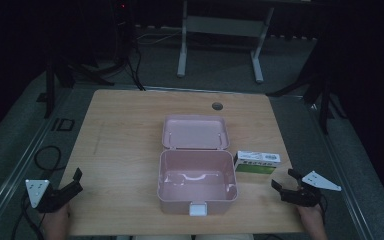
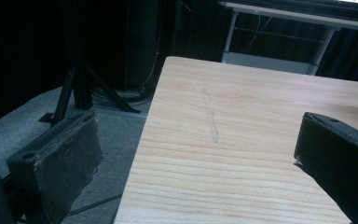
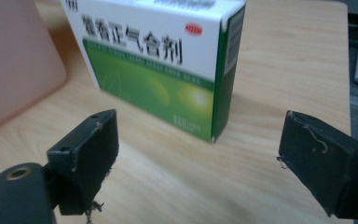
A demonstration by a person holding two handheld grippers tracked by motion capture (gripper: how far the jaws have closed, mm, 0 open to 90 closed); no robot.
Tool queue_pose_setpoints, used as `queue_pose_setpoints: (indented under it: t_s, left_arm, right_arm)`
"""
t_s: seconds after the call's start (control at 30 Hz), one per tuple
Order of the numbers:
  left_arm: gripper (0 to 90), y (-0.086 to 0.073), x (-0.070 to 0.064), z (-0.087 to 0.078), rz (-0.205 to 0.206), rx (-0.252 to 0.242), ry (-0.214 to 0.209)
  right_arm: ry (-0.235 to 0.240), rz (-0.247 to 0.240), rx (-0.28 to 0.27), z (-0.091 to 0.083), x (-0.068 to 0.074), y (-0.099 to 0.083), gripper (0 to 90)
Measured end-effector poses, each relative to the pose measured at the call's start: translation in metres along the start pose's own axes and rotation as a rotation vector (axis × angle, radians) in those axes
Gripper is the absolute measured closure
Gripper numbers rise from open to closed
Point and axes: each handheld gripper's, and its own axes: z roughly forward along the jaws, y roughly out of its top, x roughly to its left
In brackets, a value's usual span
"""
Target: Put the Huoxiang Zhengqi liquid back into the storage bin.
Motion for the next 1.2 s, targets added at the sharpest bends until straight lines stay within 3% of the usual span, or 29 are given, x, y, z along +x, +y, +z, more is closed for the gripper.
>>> queue_pose_setpoints:
  t_s: [0.07, 0.2, 0.23, 0.37, 0.47, 0.57, 0.6, 0.7, 0.93, 1.13, 1.2]
  left_arm:
    - [0.7, 0.000, 0.000, 0.000, 0.004, 0.000, -0.001]
    - [0.8, 0.000, 0.000, 0.000, 0.002, -0.001, -0.001]
    - [0.8, 0.000, 0.000, 0.000, 0.000, 0.000, -0.001]
    - [0.8, 0.000, 0.000, 0.000, 0.000, 0.000, -0.001]
    - [0.7, 0.000, 0.000, 0.000, -0.001, 0.001, -0.002]
    - [0.7, 0.000, 0.001, 0.000, -0.003, 0.002, -0.004]
    - [0.8, 0.000, 0.001, 0.000, -0.003, 0.002, -0.005]
    - [0.7, 0.000, 0.001, 0.000, -0.003, 0.002, -0.006]
    - [0.7, 0.000, 0.001, 0.000, 0.000, 0.003, -0.011]
    - [0.8, 0.000, 0.000, 0.000, 0.007, 0.004, -0.015]
    - [0.8, 0.000, 0.000, 0.000, 0.006, 0.004, -0.016]
  right_arm:
    - [-0.011, -0.023, 0.017, -0.002, 0.001, -0.002, 12.5]
    - [0.001, -0.017, 0.037, -0.006, -0.001, -0.002, 12.7]
    - [0.034, -0.012, 0.039, -0.008, -0.004, -0.003, 12.8]
    - [0.087, -0.021, 0.079, -0.009, -0.008, -0.001, 12.7]
    - [0.163, -0.064, 0.110, -0.008, -0.003, 0.002, 13.0]
    - [0.274, -0.146, 0.193, -0.001, 0.004, 0.006, 13.3]
    - [0.311, -0.177, 0.244, 0.002, 0.007, 0.008, 13.3]
    - [0.359, -0.231, 0.340, 0.009, 0.012, 0.014, 13.3]
    - [0.399, -0.381, 0.563, 0.018, 0.028, 0.039, 13.4]
    - [0.421, -0.537, 0.772, 0.030, 0.052, 0.060, 13.3]
    - [0.426, -0.571, 0.814, 0.034, 0.058, 0.065, 13.1]
